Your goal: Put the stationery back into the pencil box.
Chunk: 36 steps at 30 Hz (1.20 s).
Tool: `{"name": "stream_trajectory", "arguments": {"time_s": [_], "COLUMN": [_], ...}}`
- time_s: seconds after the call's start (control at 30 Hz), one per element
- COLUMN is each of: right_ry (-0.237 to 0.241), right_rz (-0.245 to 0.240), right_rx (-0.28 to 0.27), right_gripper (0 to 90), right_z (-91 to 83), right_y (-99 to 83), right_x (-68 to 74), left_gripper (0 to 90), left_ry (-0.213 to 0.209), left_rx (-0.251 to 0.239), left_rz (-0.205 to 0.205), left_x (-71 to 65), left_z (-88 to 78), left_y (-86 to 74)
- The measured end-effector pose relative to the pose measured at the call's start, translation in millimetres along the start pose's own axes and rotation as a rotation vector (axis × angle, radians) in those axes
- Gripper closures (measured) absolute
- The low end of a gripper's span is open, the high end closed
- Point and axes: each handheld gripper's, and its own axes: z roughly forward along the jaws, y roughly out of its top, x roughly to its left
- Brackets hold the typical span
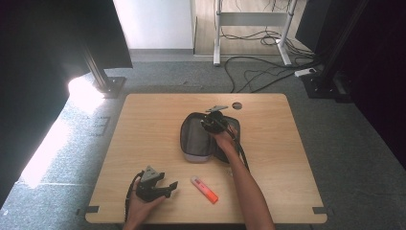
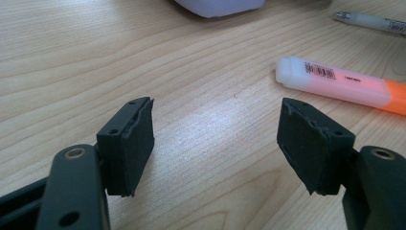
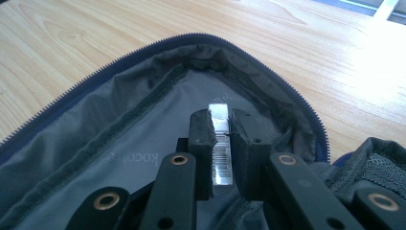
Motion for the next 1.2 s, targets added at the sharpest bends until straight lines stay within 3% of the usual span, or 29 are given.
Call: {"name": "stream_trajectory", "arguments": {"time_s": [0.73,0.93,1.2], "right_ry": [-0.03,-0.023,0.021], "right_rz": [-0.02,-0.023,-0.001], "right_rx": [0.025,0.015,-0.013], "right_gripper": [75.9,73.1,65.8], "right_z": [2.6,-0.9,-13.8], "right_y": [-2.0,-1.3,-0.2], "right_x": [0.1,0.3,-0.8], "left_gripper": [29.2,29.2,29.2], "left_ry": [-0.001,-0.002,-0.001], "left_rx": [0.0,0.0,0.001], "left_rz": [0.002,0.001,0.002], "left_x": [-0.6,-0.5,-0.7], "left_z": [-0.2,-0.3,0.1], "left_y": [0.1,0.2,0.2]}}
